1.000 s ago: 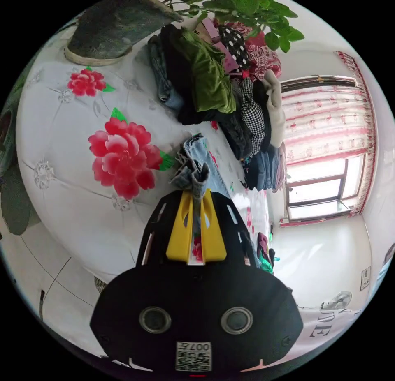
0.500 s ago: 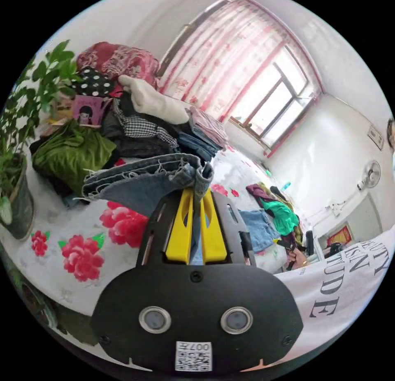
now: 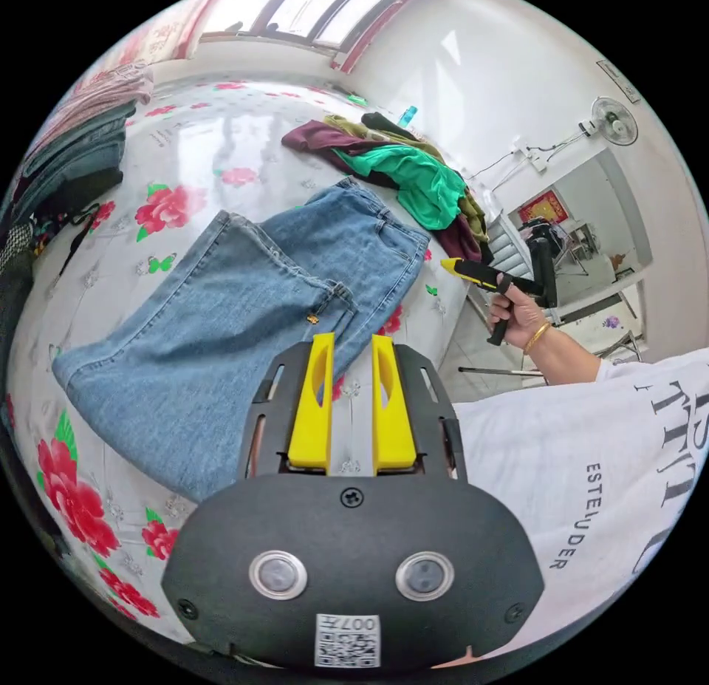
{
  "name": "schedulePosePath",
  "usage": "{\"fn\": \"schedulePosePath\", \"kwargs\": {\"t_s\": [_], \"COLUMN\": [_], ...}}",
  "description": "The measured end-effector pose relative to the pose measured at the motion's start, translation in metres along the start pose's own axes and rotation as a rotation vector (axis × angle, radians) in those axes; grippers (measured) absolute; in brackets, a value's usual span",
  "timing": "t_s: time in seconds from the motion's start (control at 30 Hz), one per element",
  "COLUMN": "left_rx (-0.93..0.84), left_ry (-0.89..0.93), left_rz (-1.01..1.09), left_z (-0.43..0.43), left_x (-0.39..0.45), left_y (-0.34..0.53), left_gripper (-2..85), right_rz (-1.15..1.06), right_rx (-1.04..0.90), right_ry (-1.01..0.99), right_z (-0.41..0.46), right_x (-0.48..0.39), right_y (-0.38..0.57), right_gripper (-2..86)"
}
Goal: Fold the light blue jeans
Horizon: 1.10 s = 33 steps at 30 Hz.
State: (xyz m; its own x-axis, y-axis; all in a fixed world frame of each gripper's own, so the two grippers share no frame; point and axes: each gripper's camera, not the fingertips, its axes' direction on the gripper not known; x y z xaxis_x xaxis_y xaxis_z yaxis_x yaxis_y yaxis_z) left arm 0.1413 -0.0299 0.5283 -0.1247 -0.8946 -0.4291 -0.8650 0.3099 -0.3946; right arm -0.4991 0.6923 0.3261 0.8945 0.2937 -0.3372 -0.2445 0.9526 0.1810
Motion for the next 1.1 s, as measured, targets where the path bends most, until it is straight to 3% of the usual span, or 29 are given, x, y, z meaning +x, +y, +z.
{"fn": "schedulePosePath", "kwargs": {"t_s": [0.2,0.37,0.43,0.57,0.67,0.8,0.87,1.0,1.1], "left_rx": [0.081,0.176,0.175,0.17,0.13,0.062,0.0,-0.103,-0.118], "left_ry": [-0.046,-0.08,-0.088,-0.134,-0.175,-0.29,-0.361,-0.466,-0.449], "left_rz": [-0.38,-0.529,-0.554,-0.564,-0.55,-0.464,-0.435,-0.42,-0.457], "left_z": [-0.01,-0.004,0.005,0.023,0.036,0.055,0.069,0.091,0.09], "left_x": [-0.051,-0.052,-0.05,-0.044,-0.039,-0.028,-0.028,-0.04,-0.05], "left_y": [0.059,0.074,0.069,0.052,0.038,0.021,0.015,0.002,-0.005], "left_gripper": [7.8,9.1,9.2,9.9,11.4,11.5,11.1,9.6,7.4], "right_rz": [0.306,0.425,0.329,-0.133,-0.375,-0.513,-0.61,-0.626,-0.604], "right_rx": [0.054,0.045,0.058,-0.002,-0.131,-0.166,-0.348,-0.487,-0.513], "right_ry": [-0.141,-0.212,-0.107,0.109,0.055,0.013,-0.027,0.022,0.105], "right_z": [0.027,0.059,0.056,0.075,0.117,0.167,0.223,0.29,0.304], "right_x": [0.085,0.094,0.062,-0.074,-0.154,-0.216,-0.251,-0.28,-0.309], "right_y": [-0.004,-0.019,-0.033,-0.065,-0.07,-0.064,-0.059,-0.056,-0.06], "right_gripper": [11.3,10.7,10.4,9.9,9.6,9.2,8.9,7.6,4.7]}}
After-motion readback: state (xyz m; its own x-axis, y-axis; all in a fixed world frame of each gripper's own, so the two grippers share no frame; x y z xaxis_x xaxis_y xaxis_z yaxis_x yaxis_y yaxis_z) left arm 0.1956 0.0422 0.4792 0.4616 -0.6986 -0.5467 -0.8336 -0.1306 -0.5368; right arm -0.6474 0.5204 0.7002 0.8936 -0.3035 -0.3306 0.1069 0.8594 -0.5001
